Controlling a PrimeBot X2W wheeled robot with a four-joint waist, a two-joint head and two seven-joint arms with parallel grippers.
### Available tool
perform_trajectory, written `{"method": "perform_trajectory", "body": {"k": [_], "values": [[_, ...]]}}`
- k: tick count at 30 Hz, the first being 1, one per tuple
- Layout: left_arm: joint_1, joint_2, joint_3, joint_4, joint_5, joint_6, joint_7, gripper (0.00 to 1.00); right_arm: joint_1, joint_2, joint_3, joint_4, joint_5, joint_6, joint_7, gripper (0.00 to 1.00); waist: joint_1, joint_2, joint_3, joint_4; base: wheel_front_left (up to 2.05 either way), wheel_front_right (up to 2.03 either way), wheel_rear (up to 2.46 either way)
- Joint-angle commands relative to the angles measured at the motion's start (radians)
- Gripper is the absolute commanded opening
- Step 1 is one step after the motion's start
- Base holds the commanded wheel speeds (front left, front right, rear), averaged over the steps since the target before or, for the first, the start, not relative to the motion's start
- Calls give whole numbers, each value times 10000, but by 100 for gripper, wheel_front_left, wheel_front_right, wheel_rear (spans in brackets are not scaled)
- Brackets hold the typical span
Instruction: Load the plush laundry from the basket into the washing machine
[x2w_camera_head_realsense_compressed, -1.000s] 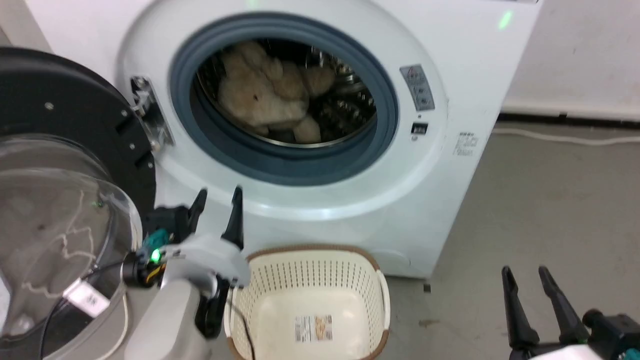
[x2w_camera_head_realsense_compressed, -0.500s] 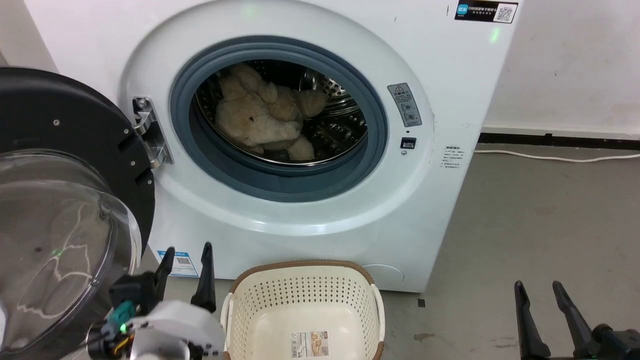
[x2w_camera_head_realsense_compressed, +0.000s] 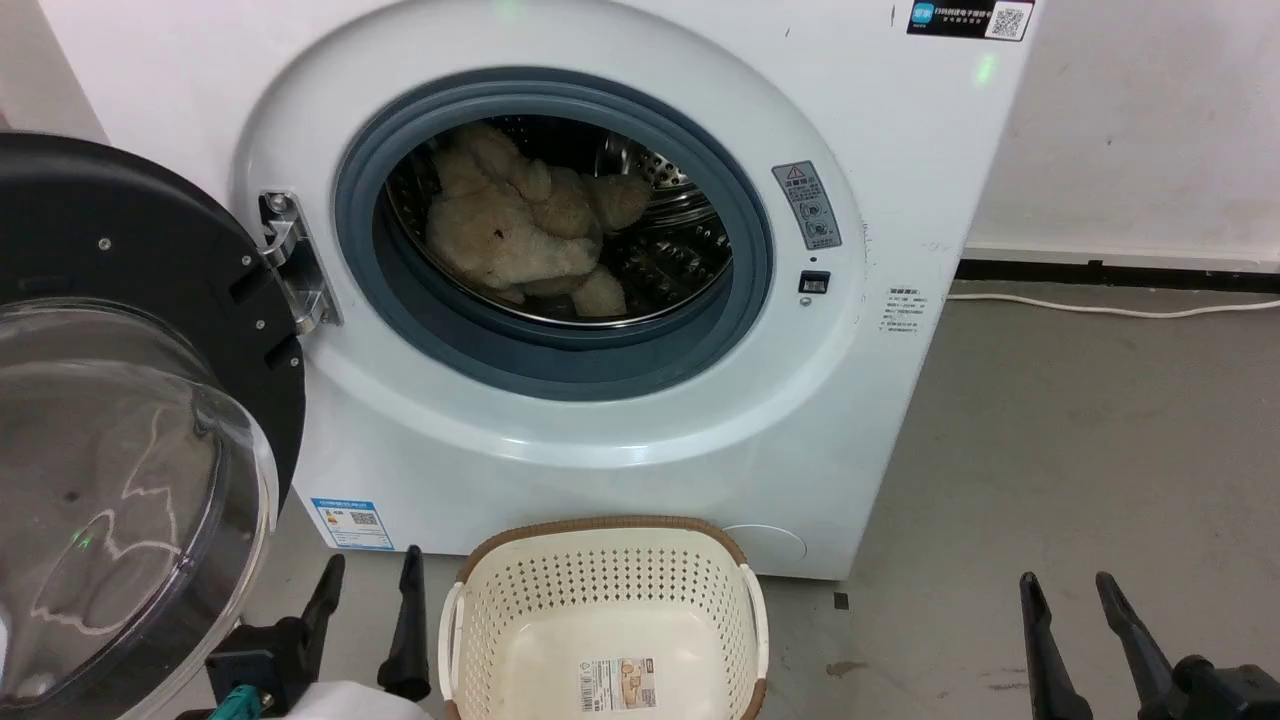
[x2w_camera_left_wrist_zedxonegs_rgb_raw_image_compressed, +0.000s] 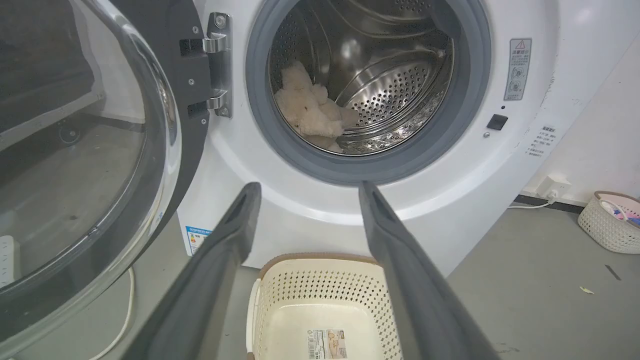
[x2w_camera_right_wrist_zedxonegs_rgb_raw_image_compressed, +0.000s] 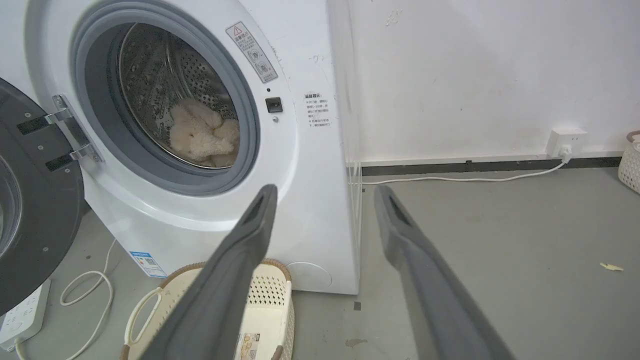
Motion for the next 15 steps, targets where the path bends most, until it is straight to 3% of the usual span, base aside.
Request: {"method": "perform_trajectory", "body": {"k": [1,15], "values": [[157,124,-94,-105,96,5,131,100,213,-6,27,36,64,8,-44,100,0,0,10,22,0,0,0],[-38,290,-295,-477,413,223,227,100,79,-6,218,118,53,8,51,100,0,0,134,-26,0,0,0]]}}
